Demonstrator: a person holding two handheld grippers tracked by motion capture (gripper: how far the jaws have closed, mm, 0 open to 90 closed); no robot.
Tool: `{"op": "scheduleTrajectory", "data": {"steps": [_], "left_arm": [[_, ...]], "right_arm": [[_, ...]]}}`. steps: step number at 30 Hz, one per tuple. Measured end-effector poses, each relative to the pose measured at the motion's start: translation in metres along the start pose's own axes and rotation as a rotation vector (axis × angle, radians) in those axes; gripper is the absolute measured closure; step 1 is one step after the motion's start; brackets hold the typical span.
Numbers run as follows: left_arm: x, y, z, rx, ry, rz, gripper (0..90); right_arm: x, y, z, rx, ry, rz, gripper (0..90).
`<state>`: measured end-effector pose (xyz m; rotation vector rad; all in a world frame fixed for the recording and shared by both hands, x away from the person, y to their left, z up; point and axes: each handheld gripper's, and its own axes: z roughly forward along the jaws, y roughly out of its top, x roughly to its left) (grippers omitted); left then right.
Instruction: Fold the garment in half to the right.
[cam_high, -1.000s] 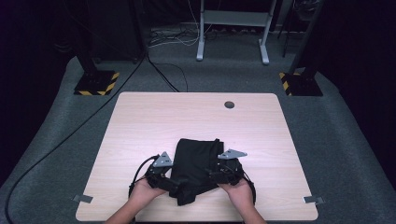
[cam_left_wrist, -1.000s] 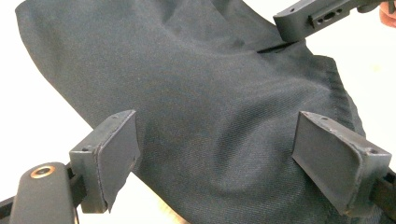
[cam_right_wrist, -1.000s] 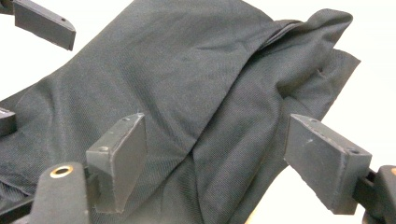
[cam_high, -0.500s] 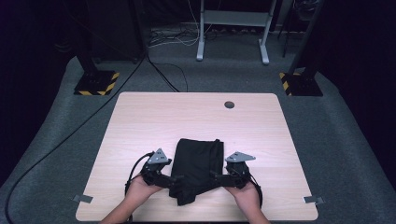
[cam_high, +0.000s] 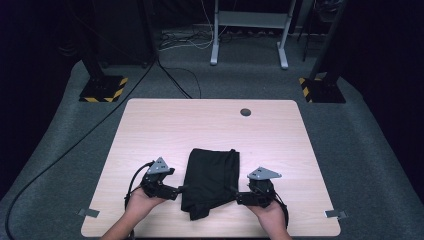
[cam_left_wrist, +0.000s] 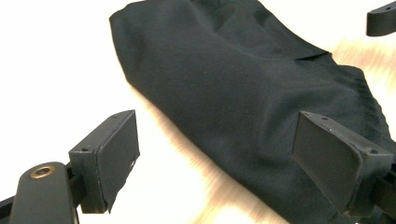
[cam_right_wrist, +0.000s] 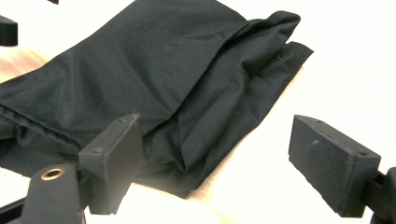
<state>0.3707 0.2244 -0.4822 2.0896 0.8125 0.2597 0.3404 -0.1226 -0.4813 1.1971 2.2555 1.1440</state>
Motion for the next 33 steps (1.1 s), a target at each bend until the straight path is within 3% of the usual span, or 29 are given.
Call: {"op": "scheduleTrajectory", "data": {"steps": [19,33], "left_arm": [[0.018,-0.019,-0.020,0.003,0.047,-0.044,14.5],[0.030,-0.040,-0.031,0.014,0.079,-0.084,14.5]], "right_arm": [[-0.010,-0.010,-0.014,-0.009,-0.019,0.014,17.7],[-0.022,-0.028,-0.018,0.014,-0.043,0.047,17.7]]}}
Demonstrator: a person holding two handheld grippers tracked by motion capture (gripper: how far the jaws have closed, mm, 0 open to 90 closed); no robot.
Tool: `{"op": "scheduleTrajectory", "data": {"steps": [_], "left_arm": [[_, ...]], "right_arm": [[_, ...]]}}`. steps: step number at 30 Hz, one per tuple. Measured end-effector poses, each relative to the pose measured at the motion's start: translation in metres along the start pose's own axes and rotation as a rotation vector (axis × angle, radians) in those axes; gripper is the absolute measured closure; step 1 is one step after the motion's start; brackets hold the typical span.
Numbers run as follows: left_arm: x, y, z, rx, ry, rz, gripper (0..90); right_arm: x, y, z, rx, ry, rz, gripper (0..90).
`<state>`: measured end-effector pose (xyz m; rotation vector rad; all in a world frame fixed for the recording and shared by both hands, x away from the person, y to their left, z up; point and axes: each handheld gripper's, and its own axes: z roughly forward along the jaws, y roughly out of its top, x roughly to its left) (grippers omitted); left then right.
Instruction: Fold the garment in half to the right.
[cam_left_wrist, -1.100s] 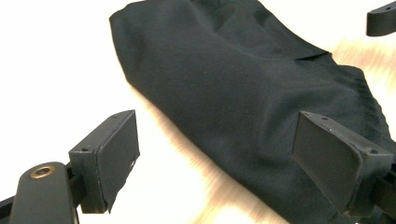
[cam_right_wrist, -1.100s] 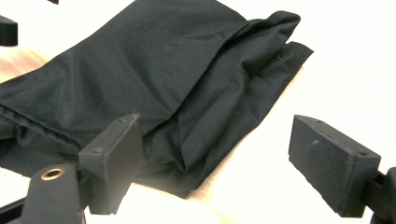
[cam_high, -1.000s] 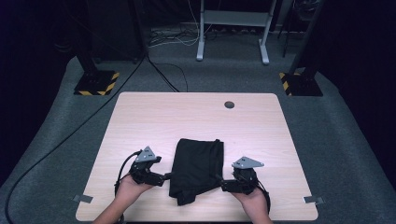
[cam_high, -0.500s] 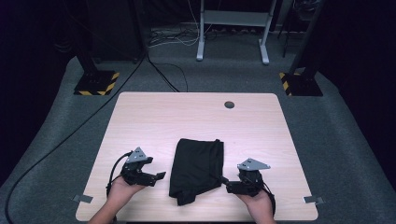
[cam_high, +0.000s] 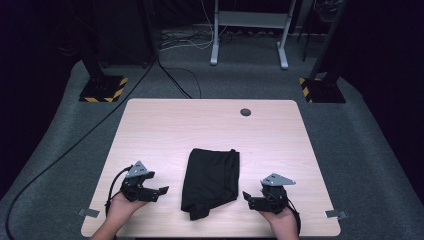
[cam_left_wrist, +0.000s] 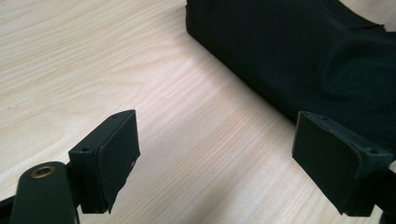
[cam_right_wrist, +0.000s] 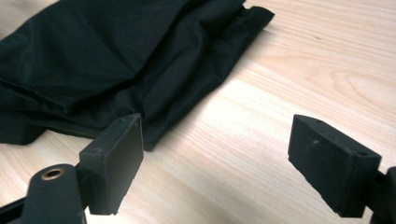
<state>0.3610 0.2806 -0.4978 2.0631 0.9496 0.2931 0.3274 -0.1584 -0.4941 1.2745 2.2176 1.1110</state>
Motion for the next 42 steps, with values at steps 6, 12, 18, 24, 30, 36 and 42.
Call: {"op": "scheduleTrajectory", "data": {"steps": [6,12,18,24,30,36,42], "left_arm": [[0.004,-0.008,-0.002,0.005,0.008,-0.021,14.5],[0.008,-0.017,-0.004,-0.002,0.013,-0.049,14.5],[0.012,-0.026,-0.004,0.003,0.021,-0.069,14.4],[0.015,-0.031,-0.003,0.012,0.030,-0.075,14.4],[0.016,-0.036,-0.003,0.012,0.039,-0.085,14.4],[0.021,-0.041,-0.001,0.012,0.041,-0.108,14.4],[0.023,-0.044,-0.003,0.009,0.060,-0.111,14.3]], "right_arm": [[-0.007,-0.009,-0.003,0.002,-0.014,0.016,17.7],[-0.014,-0.017,-0.007,0.008,-0.024,0.038,17.7],[-0.021,-0.026,-0.010,0.005,-0.036,0.068,17.7],[-0.028,-0.033,-0.012,-0.013,-0.041,0.113,17.8],[-0.033,-0.041,-0.013,-0.018,-0.049,0.139,17.8],[-0.040,-0.046,-0.016,-0.029,-0.060,0.166,17.7],[-0.046,-0.053,-0.017,-0.027,-0.078,0.185,17.6]]}}
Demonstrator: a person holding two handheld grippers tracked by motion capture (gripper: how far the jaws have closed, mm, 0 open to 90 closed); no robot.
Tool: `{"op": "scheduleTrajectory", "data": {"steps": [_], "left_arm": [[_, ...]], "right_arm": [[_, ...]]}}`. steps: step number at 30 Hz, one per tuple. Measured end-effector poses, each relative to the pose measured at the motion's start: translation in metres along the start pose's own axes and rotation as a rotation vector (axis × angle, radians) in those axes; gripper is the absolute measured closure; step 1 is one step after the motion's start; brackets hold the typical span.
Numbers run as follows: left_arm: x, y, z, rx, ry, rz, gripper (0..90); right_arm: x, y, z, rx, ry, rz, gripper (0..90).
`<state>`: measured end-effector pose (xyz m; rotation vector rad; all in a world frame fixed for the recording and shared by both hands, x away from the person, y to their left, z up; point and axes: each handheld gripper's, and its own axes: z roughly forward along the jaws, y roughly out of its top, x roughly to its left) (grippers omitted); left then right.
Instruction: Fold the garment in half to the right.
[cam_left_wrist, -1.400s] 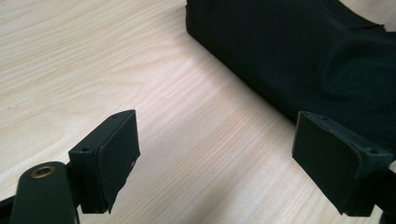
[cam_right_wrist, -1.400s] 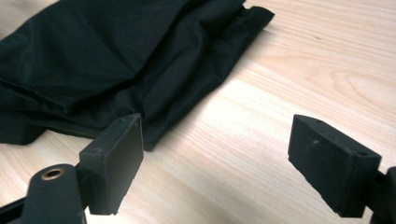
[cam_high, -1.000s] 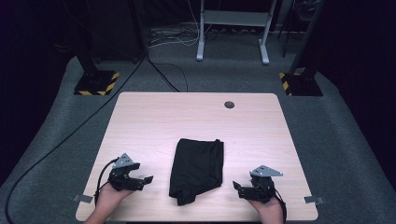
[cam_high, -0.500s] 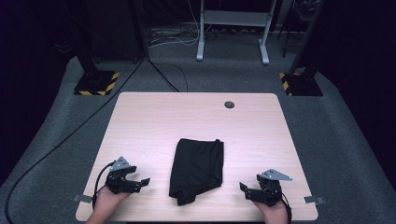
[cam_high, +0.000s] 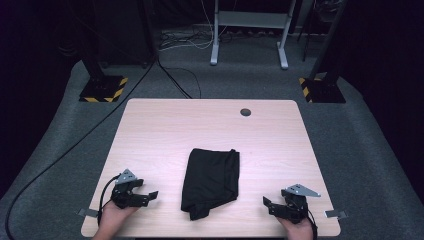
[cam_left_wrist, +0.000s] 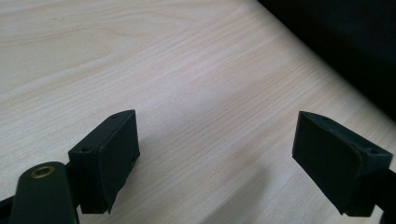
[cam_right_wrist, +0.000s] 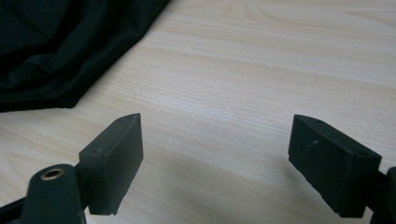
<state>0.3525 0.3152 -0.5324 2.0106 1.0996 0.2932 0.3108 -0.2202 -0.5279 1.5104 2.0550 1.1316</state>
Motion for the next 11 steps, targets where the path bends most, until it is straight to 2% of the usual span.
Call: {"op": "scheduleTrajectory", "data": {"steps": [2,5,11], "left_arm": [[0.0010,-0.0012,-0.0009,0.000,0.011,0.004,14.4],[0.0036,-0.0024,-0.0038,-0.005,0.022,0.001,14.3],[0.0084,-0.0048,-0.0078,-0.016,0.035,-0.021,14.0]], "right_arm": [[-0.0025,-0.0023,-0.0005,0.001,-0.010,0.001,17.6],[-0.0055,-0.0060,-0.0011,-0.006,-0.006,0.030,17.5],[-0.0045,-0.0085,-0.0031,-0.011,-0.017,0.021,17.1]]}}
